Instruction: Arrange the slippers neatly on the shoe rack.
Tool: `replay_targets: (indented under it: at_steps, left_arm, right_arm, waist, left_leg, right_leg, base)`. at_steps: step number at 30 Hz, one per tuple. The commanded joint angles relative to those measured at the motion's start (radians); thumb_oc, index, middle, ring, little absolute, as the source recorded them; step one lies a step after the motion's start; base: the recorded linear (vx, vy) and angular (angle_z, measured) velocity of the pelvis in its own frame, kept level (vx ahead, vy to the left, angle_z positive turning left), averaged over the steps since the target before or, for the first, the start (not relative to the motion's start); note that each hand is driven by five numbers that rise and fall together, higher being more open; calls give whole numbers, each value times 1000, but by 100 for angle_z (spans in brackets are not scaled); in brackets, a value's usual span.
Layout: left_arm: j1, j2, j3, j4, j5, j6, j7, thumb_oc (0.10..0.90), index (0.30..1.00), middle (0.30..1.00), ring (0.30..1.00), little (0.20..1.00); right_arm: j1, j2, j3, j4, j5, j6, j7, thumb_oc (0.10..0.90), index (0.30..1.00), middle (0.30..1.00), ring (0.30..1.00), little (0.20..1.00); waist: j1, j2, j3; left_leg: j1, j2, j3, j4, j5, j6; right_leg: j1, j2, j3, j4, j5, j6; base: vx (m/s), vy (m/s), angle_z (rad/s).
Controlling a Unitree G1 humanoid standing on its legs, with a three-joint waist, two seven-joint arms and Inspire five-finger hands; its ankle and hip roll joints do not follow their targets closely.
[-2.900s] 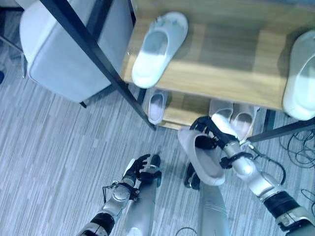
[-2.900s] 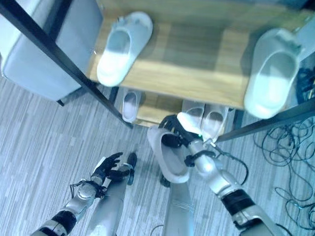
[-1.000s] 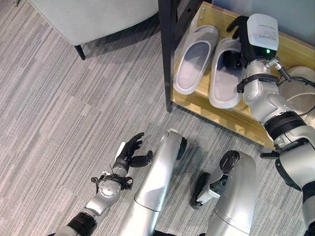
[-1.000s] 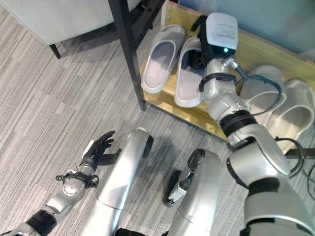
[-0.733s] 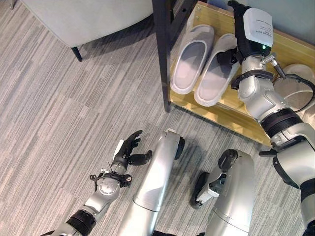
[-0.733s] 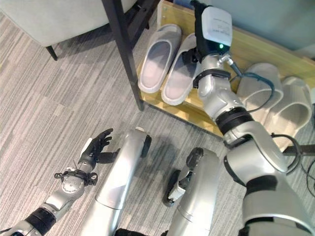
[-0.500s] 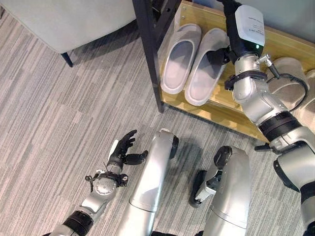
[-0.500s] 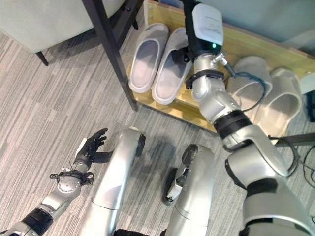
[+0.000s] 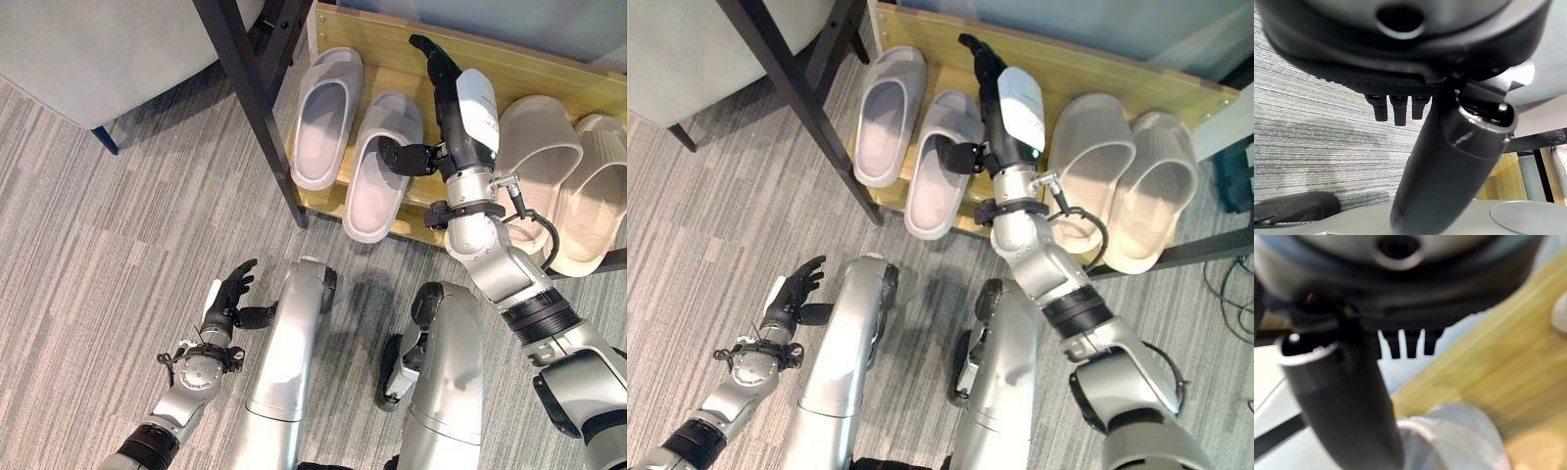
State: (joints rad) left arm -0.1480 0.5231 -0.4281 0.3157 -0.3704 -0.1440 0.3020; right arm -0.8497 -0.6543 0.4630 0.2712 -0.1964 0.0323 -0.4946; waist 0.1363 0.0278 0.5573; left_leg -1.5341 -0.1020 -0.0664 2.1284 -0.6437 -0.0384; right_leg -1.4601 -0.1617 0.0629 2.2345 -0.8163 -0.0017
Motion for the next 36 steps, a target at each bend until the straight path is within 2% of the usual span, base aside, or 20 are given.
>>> replay_targets:
  at_steps: [1, 7, 11, 22, 23, 32, 36]
  left_arm:
    - [-23, -75, -72, -76, 35, -65, 11, 800, 900, 900, 900, 900]
    - [-29, -63, -75, -57, 20, -66, 4, 800, 900, 900, 900, 900]
    - [-29, -64, -74, -55, 22, -64, 2, 800, 900, 900, 900, 900]
    - [-39, -64, -102, -46, 10, -97, 2, 800, 900, 900, 900, 900]
    - [-41, -58, -117, -38, 5, -104, 5, 800, 900, 900, 900, 900]
    - [-47, -52, -136, -23, -10, -118, 3, 800, 900, 900, 900, 900]
    - [-54, -52, -138, -16, -20, -118, 2, 800, 900, 900, 900, 900]
  right_arm:
    - [-172, -20, -46, -53, -66, -54, -64, 800, 900, 900, 900, 900]
    - [-313, -79, 67, 50, -24, -53, -31, 800, 900, 900, 900, 900]
    - [-330, -90, 82, 43, -23, -56, -29, 800, 900, 900, 900, 900]
    - [-451, -123, 149, 166, -140, -26, -91, 800, 900, 900, 900, 900]
    - [-497, -136, 178, 228, -155, -9, -99, 800, 900, 900, 900, 900]
    - [-602, -128, 280, 381, -135, 0, -103, 800, 900, 900, 900, 900]
    - [-650, -119, 337, 437, -98, -5, -80, 800, 900, 900, 900, 900]
  waist:
    - [53, -22, -37]
    - [66, -23, -37]
    - [64, -26, -37]
    - [93, -5, -37]
    - [104, -7, -37]
    - [122, 5, -37]
    - [120, -1, -37]
  left_leg:
    - [-36, -6, -6, 1, -68, -80]
    - [-36, -6, -16, -3, -61, -92]
    - [-36, -5, -16, -8, -58, -93]
    - [-36, -11, -30, -6, -60, -97]
    - [-36, -12, -33, -5, -61, -98]
    - [-36, -13, -39, -7, -63, -103]
    - [-36, -9, -39, -10, -63, -107]
  right_leg:
    - [61, -15, -14, 120, 171, -56]
    - [63, -23, -14, 123, 173, -53]
    - [64, -28, -15, 121, 175, -49]
    - [79, -39, -28, 116, 167, -49]
    - [83, -42, -29, 118, 165, -49]
    - [91, -51, -37, 114, 163, -50]
    - [89, -55, -33, 113, 164, -49]
  base:
    - [0, 0, 0]
    - [0, 0, 0]
    - [0, 0, 0]
    - [0, 0, 0]
    - [0, 0, 0]
    - [2, -6, 6]
    - [-2, 0, 3]
